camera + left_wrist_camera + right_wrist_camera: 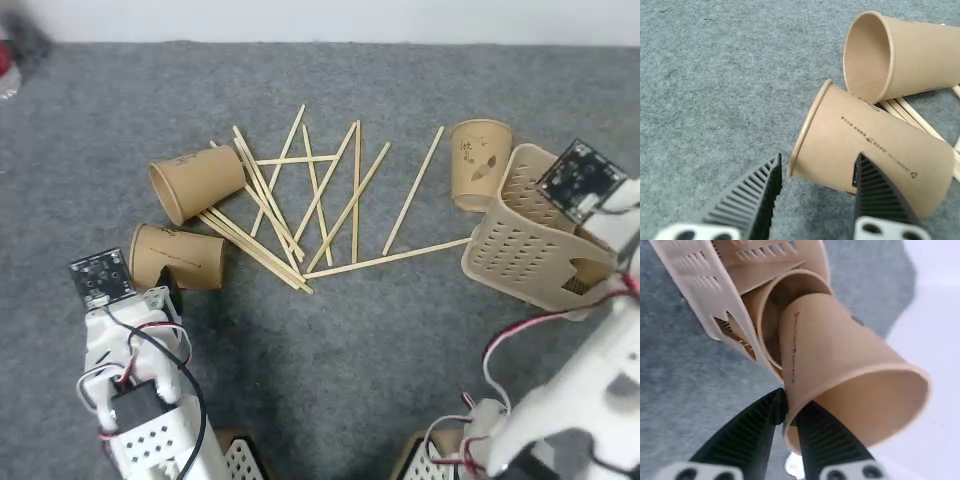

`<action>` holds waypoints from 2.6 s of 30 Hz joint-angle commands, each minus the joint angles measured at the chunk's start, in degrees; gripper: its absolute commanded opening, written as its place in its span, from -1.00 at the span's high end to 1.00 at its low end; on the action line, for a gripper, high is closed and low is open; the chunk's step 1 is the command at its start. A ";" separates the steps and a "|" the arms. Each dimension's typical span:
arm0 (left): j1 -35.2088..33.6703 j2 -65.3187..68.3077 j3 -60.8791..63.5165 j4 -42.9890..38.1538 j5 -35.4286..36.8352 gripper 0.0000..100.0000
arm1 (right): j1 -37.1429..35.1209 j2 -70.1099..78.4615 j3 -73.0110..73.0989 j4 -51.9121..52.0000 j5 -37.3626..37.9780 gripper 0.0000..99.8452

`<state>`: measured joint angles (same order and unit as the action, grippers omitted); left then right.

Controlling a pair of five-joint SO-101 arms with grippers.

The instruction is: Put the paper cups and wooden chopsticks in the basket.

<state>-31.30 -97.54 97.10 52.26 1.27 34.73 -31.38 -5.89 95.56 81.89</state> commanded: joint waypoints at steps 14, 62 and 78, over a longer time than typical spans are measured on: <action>-0.35 -0.53 -0.31 -0.09 0.26 0.55 | -8.84 1.19 -0.88 -1.89 -9.93 0.29; 2.46 -0.53 -0.31 0.18 0.18 0.55 | -26.68 56.31 -68.40 7.78 -60.40 0.83; 2.46 -0.53 -0.31 0.88 0.09 0.55 | -22.20 21.05 -17.41 7.34 -48.97 0.65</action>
<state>-29.10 -97.54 97.10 52.62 1.27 9.67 -7.03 -25.49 100.66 33.80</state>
